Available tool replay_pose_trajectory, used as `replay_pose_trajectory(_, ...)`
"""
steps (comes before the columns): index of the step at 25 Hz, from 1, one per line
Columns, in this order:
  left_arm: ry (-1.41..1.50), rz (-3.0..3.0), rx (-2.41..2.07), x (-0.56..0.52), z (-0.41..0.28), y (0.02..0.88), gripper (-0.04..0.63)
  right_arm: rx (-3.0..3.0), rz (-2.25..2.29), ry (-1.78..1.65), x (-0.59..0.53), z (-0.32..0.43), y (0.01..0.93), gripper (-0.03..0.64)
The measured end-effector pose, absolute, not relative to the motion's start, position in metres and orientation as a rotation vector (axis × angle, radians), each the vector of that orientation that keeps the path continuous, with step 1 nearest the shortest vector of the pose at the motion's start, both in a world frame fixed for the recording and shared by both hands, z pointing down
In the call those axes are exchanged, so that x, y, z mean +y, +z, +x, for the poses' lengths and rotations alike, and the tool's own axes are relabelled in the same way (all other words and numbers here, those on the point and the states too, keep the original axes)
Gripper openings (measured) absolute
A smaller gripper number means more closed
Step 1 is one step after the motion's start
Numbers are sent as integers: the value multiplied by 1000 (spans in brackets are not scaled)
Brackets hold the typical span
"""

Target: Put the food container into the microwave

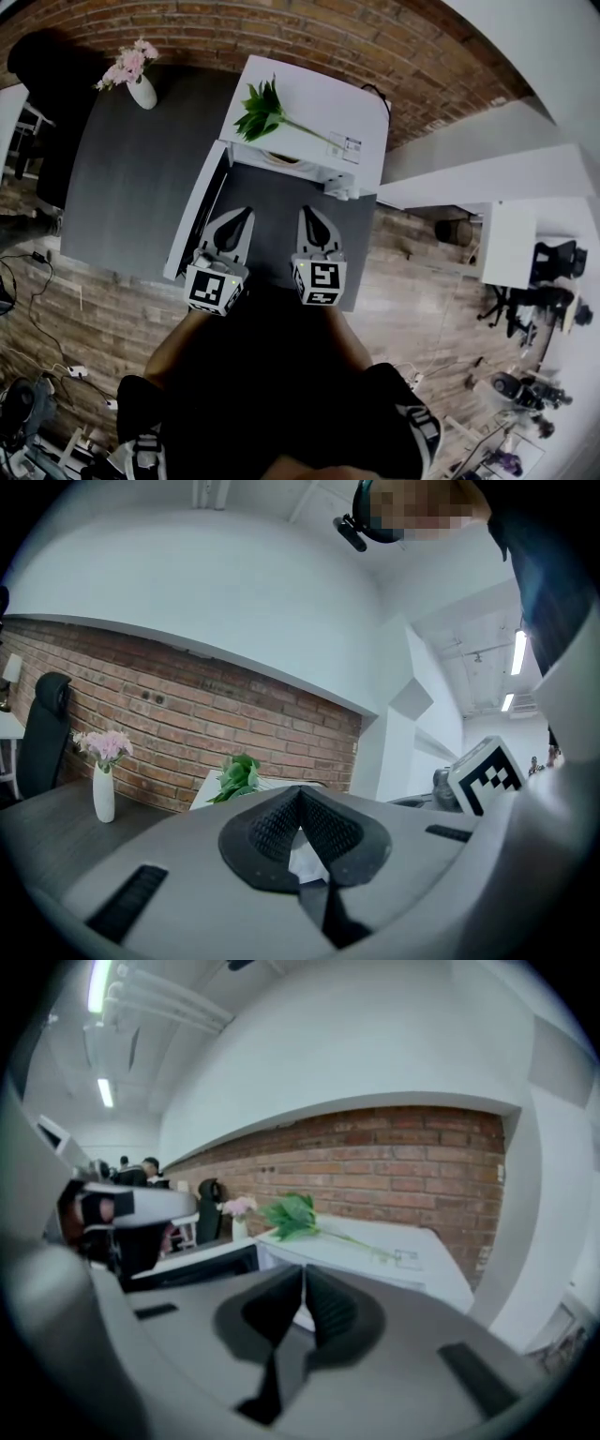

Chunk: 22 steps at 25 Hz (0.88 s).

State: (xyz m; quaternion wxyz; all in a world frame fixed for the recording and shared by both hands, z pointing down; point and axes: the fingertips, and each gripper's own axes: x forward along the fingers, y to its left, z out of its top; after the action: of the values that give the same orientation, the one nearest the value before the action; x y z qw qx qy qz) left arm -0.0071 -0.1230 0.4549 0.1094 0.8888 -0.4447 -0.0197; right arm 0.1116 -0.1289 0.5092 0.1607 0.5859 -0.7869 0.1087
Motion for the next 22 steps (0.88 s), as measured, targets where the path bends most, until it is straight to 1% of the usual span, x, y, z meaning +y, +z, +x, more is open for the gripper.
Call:
replay_pose_trajectory(6, -54, 2607, -1296, -119, -5, 455, 32, -2299, 1746, 363, -103, 115, 493, 35)
replay_pose_trajectory(14, -43, 2605, -1277, -115, 1, 456, 32, -2332, 1731, 439, -89, 116, 503, 32)
replay_pose_trajectory(22, -38, 2612, -1283, -114, 1, 455, 32, -2330, 1733, 438, -88, 116, 503, 32)
